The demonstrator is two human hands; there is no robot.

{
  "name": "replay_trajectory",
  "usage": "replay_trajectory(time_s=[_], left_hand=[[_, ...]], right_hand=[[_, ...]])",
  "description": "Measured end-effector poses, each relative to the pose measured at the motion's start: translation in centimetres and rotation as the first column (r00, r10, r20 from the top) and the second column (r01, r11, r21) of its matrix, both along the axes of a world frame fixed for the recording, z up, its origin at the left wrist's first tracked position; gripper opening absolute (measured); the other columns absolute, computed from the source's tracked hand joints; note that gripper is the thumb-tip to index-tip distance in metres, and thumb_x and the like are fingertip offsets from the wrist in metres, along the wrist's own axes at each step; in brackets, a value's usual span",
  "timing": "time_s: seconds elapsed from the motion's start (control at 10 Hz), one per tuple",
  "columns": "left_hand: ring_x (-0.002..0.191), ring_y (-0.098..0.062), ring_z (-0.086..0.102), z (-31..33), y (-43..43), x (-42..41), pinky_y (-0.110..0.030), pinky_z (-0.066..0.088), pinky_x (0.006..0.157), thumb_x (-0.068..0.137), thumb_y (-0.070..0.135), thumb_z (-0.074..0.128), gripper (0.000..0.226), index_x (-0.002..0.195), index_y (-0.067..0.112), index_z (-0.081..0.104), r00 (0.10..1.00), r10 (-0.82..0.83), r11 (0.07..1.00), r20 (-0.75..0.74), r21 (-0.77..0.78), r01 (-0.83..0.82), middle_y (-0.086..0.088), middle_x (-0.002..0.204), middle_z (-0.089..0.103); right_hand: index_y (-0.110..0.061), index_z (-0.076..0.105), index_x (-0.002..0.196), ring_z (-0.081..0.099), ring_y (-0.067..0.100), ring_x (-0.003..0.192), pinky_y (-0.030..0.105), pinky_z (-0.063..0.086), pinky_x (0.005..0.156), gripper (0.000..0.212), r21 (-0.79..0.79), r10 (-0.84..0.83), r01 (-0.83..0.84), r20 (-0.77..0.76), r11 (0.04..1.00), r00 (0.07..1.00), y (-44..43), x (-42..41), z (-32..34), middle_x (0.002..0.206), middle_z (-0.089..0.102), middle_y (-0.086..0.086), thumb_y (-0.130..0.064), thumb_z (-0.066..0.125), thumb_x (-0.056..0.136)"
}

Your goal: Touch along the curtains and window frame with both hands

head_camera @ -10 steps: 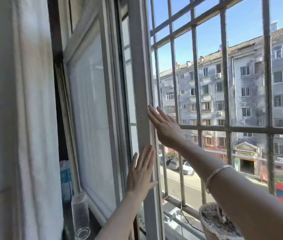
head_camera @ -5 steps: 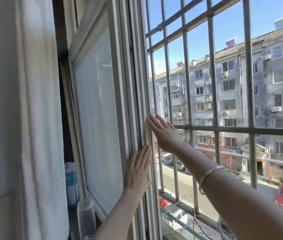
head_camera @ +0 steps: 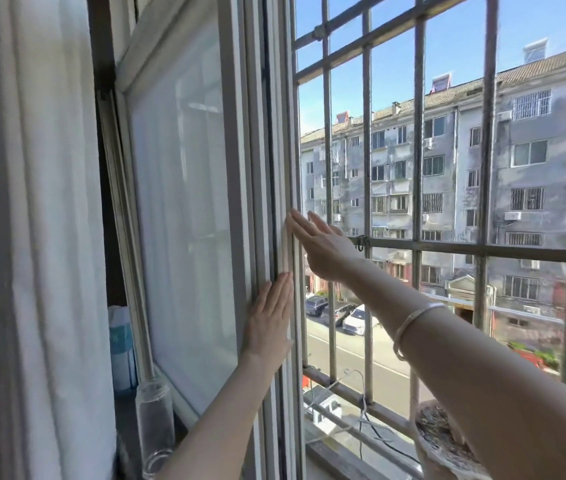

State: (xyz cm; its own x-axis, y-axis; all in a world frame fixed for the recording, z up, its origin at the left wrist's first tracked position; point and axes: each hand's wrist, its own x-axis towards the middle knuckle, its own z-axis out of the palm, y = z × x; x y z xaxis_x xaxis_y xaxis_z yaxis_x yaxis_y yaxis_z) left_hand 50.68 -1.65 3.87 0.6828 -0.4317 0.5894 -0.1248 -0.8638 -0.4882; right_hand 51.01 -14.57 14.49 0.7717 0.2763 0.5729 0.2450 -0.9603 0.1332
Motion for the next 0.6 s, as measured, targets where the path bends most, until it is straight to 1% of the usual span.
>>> replay_trajectory(time_s=[0.1,0.2,0.3,0.4,0.5,0.6], left_hand=[[0.116,-0.034,-0.041,-0.2,0.1,0.1,-0.051,-0.021,0.099,0.089,0.05,0.04,0.096,0.126,-0.003,-0.031,1.0,-0.022,1.0,-0.011,-0.011,0.021,-0.016,0.132,-0.04],[0.121,-0.031,-0.038,-0.2,0.2,0.0,-0.048,-0.025,0.098,0.089,0.053,0.038,0.097,0.126,-0.003,-0.032,0.999,-0.044,0.998,-0.018,-0.038,0.043,-0.016,0.136,-0.037],[0.124,-0.028,-0.035,0.0,0.1,-0.3,-0.041,-0.026,0.1,0.09,0.052,0.038,0.095,0.126,0.002,-0.034,0.988,-0.14,0.984,-0.064,-0.122,0.132,-0.014,0.137,-0.036],[0.126,-0.027,-0.033,0.0,-0.1,-0.4,-0.038,-0.024,0.103,0.089,0.05,0.042,0.094,0.127,0.008,-0.033,0.972,-0.213,0.959,-0.101,-0.212,0.188,-0.01,0.139,-0.033],[0.138,-0.028,-0.022,-0.1,-1.1,-1.1,-0.038,-0.02,0.106,0.088,0.053,0.043,0.094,0.137,0.008,-0.022,0.942,-0.321,0.918,-0.096,-0.275,0.285,-0.009,0.15,-0.022],[0.143,-0.025,-0.001,0.1,-2.5,-2.5,-0.038,-0.003,0.115,0.087,0.05,0.048,0.084,0.145,0.012,0.001,0.875,-0.457,0.787,-0.161,-0.532,0.314,-0.008,0.156,0.002]], right_hand=[[-0.024,-0.006,0.147,-0.008,0.021,0.144,0.047,0.008,0.117,0.081,-0.021,-0.026,0.025,-0.027,0.999,0.999,0.2,-1.0,0.2,0.157,-0.009,-0.008,0.014,0.027,0.083],[-0.023,-0.006,0.147,-0.007,0.022,0.144,0.045,0.007,0.117,0.081,-0.033,-0.045,0.044,-0.024,0.998,0.999,0.3,-1.9,0.2,0.157,-0.007,-0.006,0.014,0.03,0.084],[-0.021,-0.007,0.147,-0.005,0.022,0.144,0.045,0.007,0.116,0.079,-0.04,-0.083,0.082,-0.025,0.996,0.996,0.0,-2.9,0.2,0.157,-0.007,-0.004,0.012,0.031,0.085],[-0.022,-0.007,0.147,-0.004,0.022,0.144,0.046,0.008,0.116,0.075,0.001,-0.13,0.13,-0.043,0.992,0.991,-0.5,-4.3,0.2,0.157,-0.007,-0.001,0.004,0.034,0.09],[-0.023,-0.008,0.147,-0.003,0.024,0.144,0.047,0.009,0.116,0.073,-0.002,-0.2,0.2,-0.057,0.98,0.978,-2.0,-6.0,-0.4,0.157,-0.007,0.001,-0.007,0.04,0.093],[-0.022,-0.007,0.147,-0.001,0.024,0.144,0.045,0.008,0.116,0.072,0.046,-0.252,0.256,-0.081,0.966,0.964,-3.3,-8.2,-0.9,0.157,-0.004,0.002,-0.014,0.042,0.094]])
